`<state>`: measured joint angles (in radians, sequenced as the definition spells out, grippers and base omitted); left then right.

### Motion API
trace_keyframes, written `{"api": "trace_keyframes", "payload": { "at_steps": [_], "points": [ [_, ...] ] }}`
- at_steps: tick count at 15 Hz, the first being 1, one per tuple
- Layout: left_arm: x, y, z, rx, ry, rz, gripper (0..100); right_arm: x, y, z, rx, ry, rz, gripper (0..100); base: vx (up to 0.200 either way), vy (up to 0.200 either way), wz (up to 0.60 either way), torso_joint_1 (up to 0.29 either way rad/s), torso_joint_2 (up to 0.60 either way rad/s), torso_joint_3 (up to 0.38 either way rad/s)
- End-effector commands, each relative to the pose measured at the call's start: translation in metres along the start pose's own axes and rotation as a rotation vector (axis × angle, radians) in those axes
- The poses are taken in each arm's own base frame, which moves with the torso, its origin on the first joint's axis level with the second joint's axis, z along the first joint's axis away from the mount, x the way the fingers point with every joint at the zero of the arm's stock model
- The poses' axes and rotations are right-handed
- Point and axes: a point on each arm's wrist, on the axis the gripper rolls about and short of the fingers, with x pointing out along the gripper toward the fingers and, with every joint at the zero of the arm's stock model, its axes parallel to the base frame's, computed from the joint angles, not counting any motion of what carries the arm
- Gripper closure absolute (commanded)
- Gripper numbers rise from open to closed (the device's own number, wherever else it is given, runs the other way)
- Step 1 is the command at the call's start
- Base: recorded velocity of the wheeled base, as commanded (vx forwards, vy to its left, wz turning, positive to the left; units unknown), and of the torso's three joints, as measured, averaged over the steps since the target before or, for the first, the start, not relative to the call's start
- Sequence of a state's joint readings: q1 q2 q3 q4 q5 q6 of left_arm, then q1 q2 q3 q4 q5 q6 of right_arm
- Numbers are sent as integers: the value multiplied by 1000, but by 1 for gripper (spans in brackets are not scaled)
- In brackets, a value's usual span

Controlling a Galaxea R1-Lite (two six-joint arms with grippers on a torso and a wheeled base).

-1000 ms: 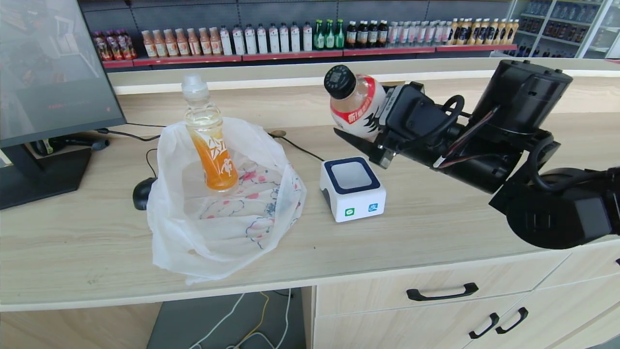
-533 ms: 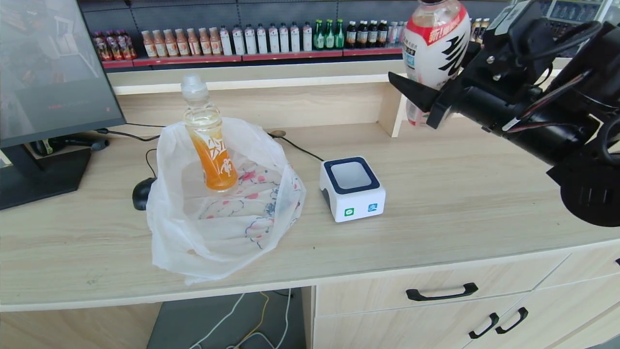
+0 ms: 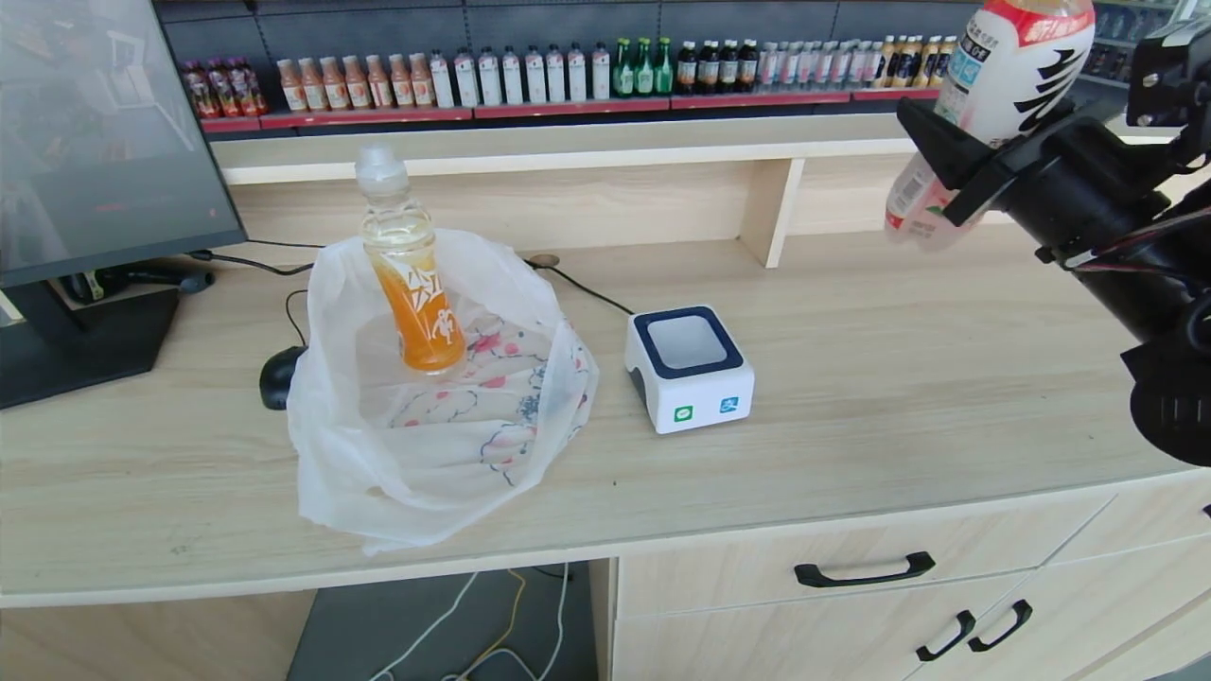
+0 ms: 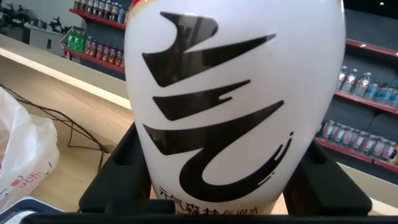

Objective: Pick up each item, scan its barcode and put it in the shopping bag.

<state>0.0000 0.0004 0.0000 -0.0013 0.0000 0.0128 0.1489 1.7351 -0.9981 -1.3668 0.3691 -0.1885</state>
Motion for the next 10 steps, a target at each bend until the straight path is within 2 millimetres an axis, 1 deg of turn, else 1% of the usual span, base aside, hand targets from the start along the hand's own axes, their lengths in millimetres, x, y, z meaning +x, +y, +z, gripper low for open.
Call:
{"api": "trace_keyframes", "payload": {
  "at_steps": [1,5,10],
  "points": [
    [0,0,0,0,-1,0,0,-12,-7,-11,25,43,-57,100,0,0,0,0,0,0],
    [0,0,0,-5,-1,2,0,-29,0,-21,84,57,-170,100,0,0,0,0,0,0],
    [0,0,0,-7,-2,0,0,-44,10,-27,101,85,-163,100,0,0,0,0,0,0]
  ]
}}
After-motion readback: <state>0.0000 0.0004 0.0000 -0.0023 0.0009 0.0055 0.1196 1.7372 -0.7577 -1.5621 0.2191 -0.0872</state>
